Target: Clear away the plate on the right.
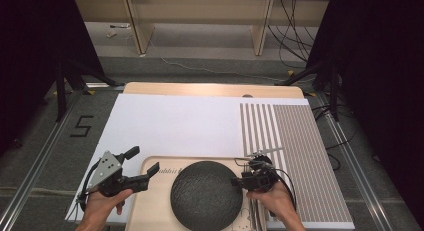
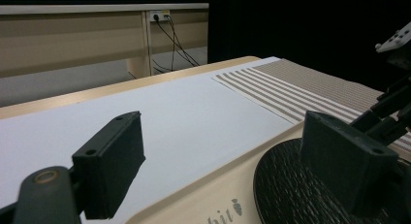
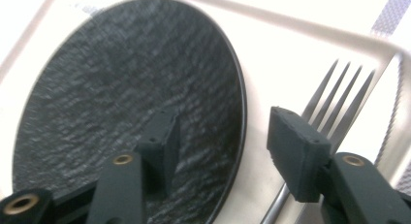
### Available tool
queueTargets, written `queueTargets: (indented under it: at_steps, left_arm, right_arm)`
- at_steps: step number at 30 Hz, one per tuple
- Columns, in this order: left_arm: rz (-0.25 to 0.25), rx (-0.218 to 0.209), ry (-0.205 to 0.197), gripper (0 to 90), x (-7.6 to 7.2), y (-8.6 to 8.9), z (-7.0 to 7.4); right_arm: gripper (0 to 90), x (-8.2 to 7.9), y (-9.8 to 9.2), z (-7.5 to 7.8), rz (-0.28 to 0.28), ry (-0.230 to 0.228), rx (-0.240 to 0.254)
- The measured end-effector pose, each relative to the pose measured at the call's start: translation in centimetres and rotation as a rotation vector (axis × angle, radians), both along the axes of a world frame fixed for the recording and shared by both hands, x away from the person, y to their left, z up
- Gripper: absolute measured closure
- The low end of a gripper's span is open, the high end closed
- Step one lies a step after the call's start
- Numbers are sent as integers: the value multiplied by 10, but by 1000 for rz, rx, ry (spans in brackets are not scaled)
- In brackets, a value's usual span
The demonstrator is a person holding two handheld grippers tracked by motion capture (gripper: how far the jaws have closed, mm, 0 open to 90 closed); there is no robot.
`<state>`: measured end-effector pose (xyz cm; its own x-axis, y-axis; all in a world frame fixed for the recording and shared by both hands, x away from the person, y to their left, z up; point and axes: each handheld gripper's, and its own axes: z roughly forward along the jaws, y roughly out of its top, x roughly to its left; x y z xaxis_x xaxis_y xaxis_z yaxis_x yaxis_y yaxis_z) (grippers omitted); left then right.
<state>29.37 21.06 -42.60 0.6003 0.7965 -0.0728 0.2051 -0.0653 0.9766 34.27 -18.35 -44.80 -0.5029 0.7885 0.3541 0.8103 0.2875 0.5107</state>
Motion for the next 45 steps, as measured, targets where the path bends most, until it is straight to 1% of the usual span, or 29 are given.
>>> queueTargets:
  at_steps: [3, 5, 8, 12, 16, 20, 21, 22, 24, 26, 30, 32, 35, 37, 43, 45]
  left_arm:
    - [0, -1, 2, 155, 0, 0, 0]
    - [-3, -2, 2, 155, 0, 0, 0]
    - [-5, -1, 4, 155, 0, 0, 0]
    - [-8, 2, 5, 155, 0, -1, 0]
    - [-11, 4, 5, 155, -1, -1, 0]
    - [-14, 4, 8, 155, -1, -1, 0]
    - [-15, 4, 8, 155, -1, -1, 0]
    - [-15, 3, 8, 155, -1, -1, 0]
    - [-16, 2, 9, 155, -1, -1, 0]
    - [-19, 2, 10, 155, -1, -1, 0]
    - [-21, 2, 15, 155, -1, -1, -1]
    - [-23, 3, 17, 155, -1, -1, -1]
    - [-24, 2, 19, 155, -1, -1, -1]
    - [-26, 2, 20, 155, -1, -2, -2]
    - [-29, 6, 22, 154, -1, -3, -2]
    - [-32, 6, 20, 154, -2, -3, -2]
  right_arm:
    - [411, -2, -2, 7, 2, -55, 3]
    - [389, -3, -3, 10, 2, -87, 14]
    - [354, -6, -5, 18, 1, -148, 38]
    - [330, -9, -10, 25, 0, -235, 66]
    - [316, -13, -17, 32, -10, -282, 104]
    - [301, -19, -27, 40, -32, -343, 134]
    - [298, -20, -29, 42, -37, -348, 141]
    - [292, -22, -32, 44, -47, -370, 155]
    - [277, -24, -36, 47, -56, -394, 181]
    - [261, -27, -40, 49, -69, -420, 195]
    - [229, -32, -46, 53, -86, -465, 209]
    - [211, -34, -47, 53, -93, -490, 203]
    - [197, -37, -46, 54, -89, -515, 190]
    - [195, -39, -44, 55, -84, -545, 180]
    - [181, -44, -41, 56, -68, -590, 170]
    - [178, -46, -41, 57, -62, -598, 176]
